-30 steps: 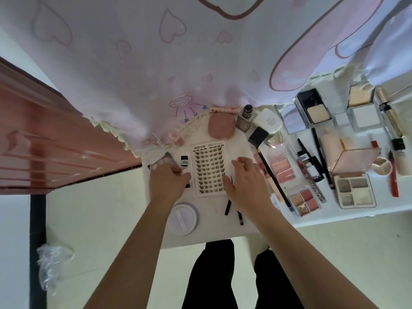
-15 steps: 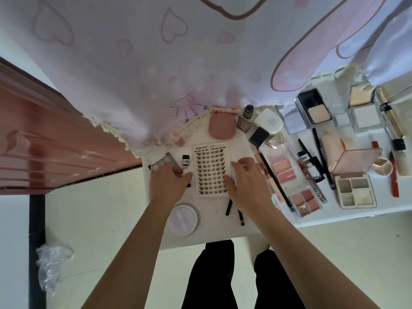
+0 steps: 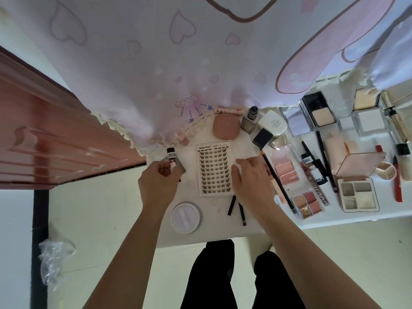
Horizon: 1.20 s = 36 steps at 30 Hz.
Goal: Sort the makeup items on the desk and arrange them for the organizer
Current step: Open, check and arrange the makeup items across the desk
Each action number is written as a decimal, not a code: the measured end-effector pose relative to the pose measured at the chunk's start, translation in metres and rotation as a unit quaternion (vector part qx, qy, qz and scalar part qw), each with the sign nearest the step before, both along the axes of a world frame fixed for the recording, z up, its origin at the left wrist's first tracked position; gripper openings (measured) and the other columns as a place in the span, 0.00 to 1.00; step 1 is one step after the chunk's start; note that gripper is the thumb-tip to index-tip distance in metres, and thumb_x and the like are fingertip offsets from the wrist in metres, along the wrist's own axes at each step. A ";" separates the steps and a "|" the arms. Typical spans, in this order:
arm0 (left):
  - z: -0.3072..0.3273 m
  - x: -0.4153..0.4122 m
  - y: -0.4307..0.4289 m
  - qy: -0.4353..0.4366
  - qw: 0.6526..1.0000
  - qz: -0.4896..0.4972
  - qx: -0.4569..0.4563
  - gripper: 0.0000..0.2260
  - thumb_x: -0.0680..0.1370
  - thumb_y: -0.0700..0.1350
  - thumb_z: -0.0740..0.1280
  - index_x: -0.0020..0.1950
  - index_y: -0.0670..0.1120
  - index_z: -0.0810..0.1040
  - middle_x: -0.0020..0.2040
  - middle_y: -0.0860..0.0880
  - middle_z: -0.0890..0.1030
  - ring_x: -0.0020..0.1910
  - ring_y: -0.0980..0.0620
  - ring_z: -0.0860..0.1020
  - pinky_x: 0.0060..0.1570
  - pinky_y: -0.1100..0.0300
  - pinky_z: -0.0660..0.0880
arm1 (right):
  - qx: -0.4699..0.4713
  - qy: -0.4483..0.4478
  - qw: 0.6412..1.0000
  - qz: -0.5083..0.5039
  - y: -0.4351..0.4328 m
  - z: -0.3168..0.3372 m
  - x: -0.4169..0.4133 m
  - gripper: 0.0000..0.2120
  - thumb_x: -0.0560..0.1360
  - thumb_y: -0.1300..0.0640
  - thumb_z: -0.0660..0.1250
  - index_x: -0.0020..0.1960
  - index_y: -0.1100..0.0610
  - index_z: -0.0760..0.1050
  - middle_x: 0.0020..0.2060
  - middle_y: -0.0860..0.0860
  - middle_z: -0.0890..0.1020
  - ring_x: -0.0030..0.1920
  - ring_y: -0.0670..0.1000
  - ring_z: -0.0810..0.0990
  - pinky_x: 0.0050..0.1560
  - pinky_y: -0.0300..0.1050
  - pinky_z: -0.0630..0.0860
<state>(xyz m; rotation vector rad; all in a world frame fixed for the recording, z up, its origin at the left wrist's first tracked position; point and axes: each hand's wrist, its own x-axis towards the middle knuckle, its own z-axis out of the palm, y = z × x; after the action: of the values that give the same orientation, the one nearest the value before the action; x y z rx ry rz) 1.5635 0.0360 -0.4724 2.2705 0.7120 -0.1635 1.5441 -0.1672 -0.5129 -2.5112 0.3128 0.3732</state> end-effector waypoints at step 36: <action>-0.031 -0.120 0.037 0.118 0.979 0.164 -0.041 0.06 0.73 0.50 0.70 0.46 0.49 0.79 0.40 0.52 0.84 0.45 0.49 0.81 0.49 0.51 0.78 | -0.072 0.005 0.995 0.070 0.014 0.001 -0.010 0.27 0.81 0.48 0.60 0.75 0.62 0.62 0.65 0.61 0.70 0.63 0.61 0.71 0.58 0.56 0.75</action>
<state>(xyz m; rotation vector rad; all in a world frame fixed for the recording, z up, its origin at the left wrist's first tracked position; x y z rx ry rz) 1.4439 0.0728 -0.5037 2.0416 1.1700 -0.3015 1.5345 -0.1528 -0.5121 -2.6814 0.1737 0.4325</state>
